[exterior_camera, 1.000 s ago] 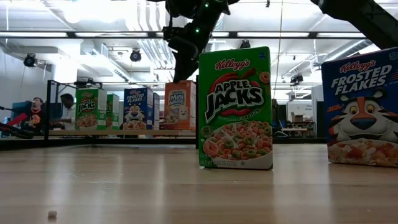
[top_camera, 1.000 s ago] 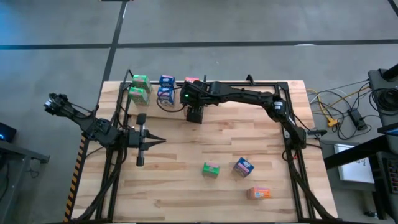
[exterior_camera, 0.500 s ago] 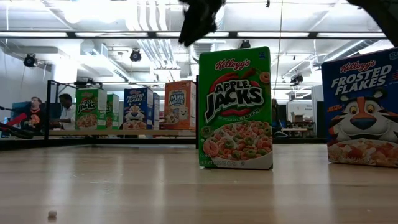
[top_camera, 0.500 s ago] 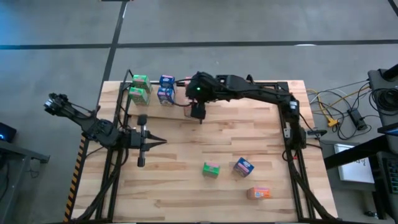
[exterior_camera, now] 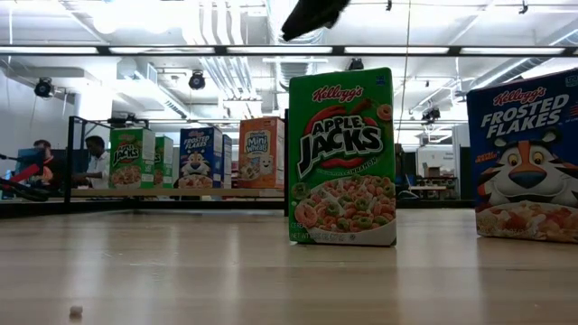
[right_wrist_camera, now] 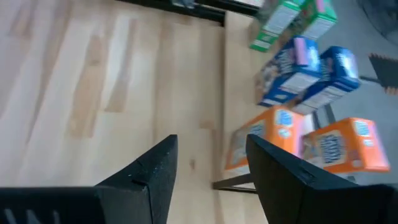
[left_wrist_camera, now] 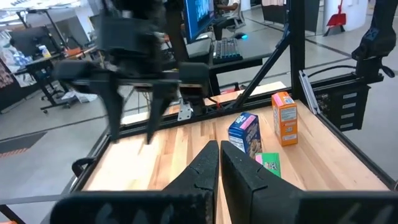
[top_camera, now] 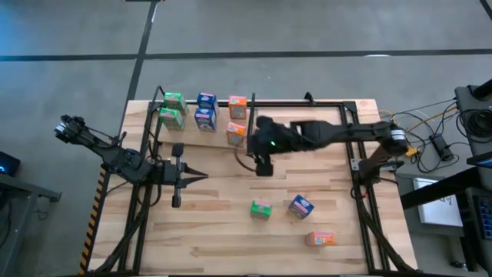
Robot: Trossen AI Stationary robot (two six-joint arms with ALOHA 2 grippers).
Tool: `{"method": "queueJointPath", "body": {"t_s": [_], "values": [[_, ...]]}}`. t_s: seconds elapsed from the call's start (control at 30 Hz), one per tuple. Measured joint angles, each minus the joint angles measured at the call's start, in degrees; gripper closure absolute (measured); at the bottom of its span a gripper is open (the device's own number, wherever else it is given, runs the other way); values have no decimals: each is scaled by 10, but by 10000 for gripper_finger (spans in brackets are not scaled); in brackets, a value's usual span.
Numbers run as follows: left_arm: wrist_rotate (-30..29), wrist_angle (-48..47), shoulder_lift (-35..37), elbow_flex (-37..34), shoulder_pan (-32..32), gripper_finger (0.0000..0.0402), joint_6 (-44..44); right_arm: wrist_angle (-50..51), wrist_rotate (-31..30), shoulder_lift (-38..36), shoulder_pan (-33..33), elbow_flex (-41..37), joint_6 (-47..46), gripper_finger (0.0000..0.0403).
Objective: Stack cereal on shelf
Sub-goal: Put the top orange cereal box on the shelf aligned with the orange cereal box
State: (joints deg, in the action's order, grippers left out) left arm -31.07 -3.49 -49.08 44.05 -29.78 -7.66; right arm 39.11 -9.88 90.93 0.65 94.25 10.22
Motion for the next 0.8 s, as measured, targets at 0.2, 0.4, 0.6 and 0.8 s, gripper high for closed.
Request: {"method": "queueJointPath", "body": {"t_s": [0.2, 0.4, 0.6, 0.8], "values": [[0, 18, -25, 0, 0, 401, -1, -160, 0, -89, 18, -197, 5, 225], [0, 70, -66, 0, 10, 401, -9, -287, 20, -160, 19, -338, -1, 225], [1, 69, -90, 9, 47, 398, -19, -390, 44, -226, 19, -438, 10, 225], [6, 61, -94, 12, 101, 348, -22, -474, 59, -278, 19, -512, 29, 225]]}}
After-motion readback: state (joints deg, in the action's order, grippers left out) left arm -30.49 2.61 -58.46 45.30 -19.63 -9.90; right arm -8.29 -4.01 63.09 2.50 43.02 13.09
